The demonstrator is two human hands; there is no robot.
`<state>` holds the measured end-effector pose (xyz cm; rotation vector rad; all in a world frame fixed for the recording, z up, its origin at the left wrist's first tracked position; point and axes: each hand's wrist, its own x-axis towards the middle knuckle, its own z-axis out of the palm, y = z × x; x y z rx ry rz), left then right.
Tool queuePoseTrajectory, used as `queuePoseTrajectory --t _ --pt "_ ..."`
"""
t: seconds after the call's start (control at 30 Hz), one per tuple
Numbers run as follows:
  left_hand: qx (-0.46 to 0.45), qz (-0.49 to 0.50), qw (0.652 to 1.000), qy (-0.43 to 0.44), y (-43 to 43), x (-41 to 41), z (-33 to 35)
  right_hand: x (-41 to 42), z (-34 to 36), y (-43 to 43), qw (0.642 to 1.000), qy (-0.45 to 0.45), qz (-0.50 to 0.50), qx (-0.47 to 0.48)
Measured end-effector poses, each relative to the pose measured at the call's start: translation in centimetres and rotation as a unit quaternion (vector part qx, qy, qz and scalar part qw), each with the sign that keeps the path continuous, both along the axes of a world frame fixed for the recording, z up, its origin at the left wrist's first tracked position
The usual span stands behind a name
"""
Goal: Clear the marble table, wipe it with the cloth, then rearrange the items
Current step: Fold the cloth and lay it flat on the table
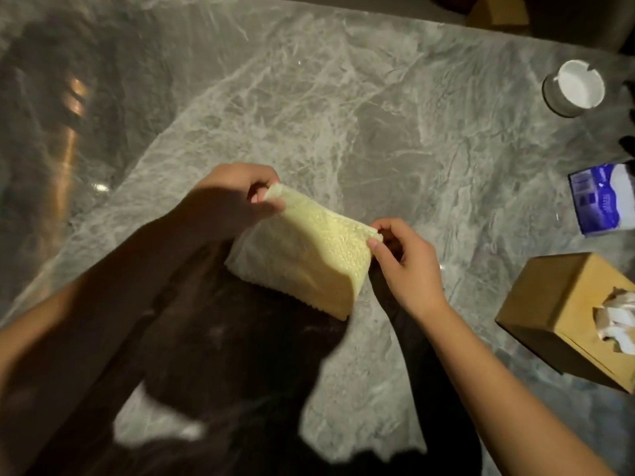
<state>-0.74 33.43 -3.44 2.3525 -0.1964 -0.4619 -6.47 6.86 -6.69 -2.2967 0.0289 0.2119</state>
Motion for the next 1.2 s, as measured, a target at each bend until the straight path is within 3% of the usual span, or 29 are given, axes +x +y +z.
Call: queuePoseTrajectory --t 0.07,0.13,0.2,0.27,0.37,0.43,0.63,0.77,1.2 --pt "0.132 -0.022 0.990 0.042 -0.7 1.0 -0.3 -0.1 -0.2 -0.2 0.999 0.008 -0.014 -0.031" --pt "0.201 -0.013 0.979 0.002 -1.3 1.0 -0.9 -0.3 0.0 -0.3 0.998 0.000 -0.038 -0.041" --pt "0.162 0.016 0.980 -0.113 -2.0 0.0 -1.2 -1.0 0.8 -0.1 0.997 -0.036 -0.046 -0.039" --pt "0.133 -0.030 0.971 -0.195 -2.8 -1.7 -1.8 -1.9 1.5 0.9 0.995 -0.068 0.010 -0.076" --pt "0.182 -0.189 0.947 -0.185 -2.7 -4.5 -4.2 -2.8 0.9 3.3 0.978 -0.026 0.150 -0.140" --pt "0.221 -0.233 0.932 -0.170 -1.7 -5.6 -5.5 -3.2 -0.6 4.1 0.968 -0.012 0.199 -0.154" --pt "0.251 -0.162 0.939 -0.172 -2.6 -7.0 -5.9 -1.5 -2.3 2.8 0.919 -0.024 0.289 -0.266" --pt "0.254 -0.094 0.948 -0.167 -3.7 -7.2 -6.4 1.5 -1.8 1.7 0.889 -0.044 0.365 -0.272" --pt "0.264 -0.085 0.944 -0.181 -4.0 -6.7 -6.9 1.2 -1.4 2.4 0.894 -0.032 0.347 -0.282"
